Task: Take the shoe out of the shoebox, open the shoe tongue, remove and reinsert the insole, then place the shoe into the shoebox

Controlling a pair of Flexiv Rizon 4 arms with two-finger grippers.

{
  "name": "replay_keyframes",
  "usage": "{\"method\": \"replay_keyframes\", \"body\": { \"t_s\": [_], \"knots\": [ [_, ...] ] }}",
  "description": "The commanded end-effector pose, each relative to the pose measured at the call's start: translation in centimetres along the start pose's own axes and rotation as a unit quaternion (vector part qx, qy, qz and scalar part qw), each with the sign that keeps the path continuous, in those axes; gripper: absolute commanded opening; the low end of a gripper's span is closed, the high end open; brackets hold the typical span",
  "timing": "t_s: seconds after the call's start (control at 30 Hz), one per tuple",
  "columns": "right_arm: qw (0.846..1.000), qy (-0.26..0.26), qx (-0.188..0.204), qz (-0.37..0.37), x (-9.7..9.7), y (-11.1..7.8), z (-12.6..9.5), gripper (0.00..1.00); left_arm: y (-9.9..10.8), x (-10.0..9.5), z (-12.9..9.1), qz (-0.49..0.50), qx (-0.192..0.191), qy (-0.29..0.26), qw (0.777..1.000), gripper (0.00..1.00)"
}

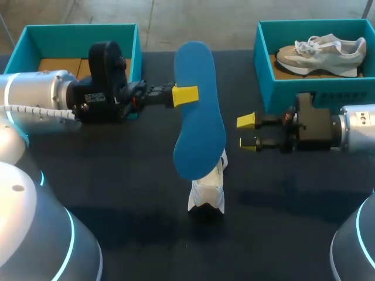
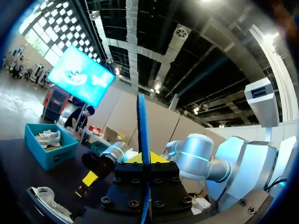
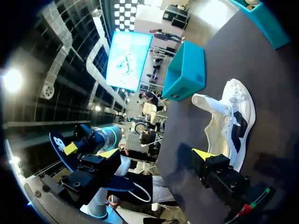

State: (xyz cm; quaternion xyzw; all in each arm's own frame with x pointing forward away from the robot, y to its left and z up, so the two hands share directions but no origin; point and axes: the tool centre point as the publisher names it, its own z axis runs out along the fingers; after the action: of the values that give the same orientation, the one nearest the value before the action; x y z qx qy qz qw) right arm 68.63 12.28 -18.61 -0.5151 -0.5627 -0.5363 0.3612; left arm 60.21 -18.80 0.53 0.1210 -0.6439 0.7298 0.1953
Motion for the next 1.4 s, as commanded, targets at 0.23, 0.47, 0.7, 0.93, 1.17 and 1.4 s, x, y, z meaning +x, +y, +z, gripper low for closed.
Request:
{"method": "replay_keyframes", "body": {
  "t_s": [0.23, 0.47, 0.7, 0.93, 1.17, 1.4],
  "knots": [
    [1.000, -0.001, -0.001, 0.000, 0.0, -0.1, 0.2, 1.00, 0.4, -0.8, 0.1, 0.086, -0.017, -0.020, 0.996, 0.00],
    [1.000, -0.001, -0.001, 0.000, 0.0, -0.1, 0.2, 1.00, 0.4, -0.8, 0.1, 0.086, -0.017, -0.020, 0.996, 0.00],
    [1.000, -0.001, -0.001, 0.000, 0.0, -0.1, 0.2, 1.00, 0.8, -0.6, -0.3, 0.092, -0.031, -0.013, 0.995, 0.00],
    [1.000, -0.001, -0.001, 0.000, 0.0, -0.1, 0.2, 1.00, 2.4, -0.5, -1.6, 0.250, -0.087, 0.032, 0.964, 0.00],
    [1.000, -0.001, -0.001, 0.000, 0.0, -0.1, 0.2, 1.00, 2.0, -0.8, -2.9, 0.380, -0.090, 0.051, 0.919, 0.00],
    [1.000, -0.001, -0.001, 0.000, 0.0, -0.1, 0.2, 1.00, 2.2, -1.7, -3.5, 0.538, -0.113, 0.041, 0.835, 0.00]
  ]
}}
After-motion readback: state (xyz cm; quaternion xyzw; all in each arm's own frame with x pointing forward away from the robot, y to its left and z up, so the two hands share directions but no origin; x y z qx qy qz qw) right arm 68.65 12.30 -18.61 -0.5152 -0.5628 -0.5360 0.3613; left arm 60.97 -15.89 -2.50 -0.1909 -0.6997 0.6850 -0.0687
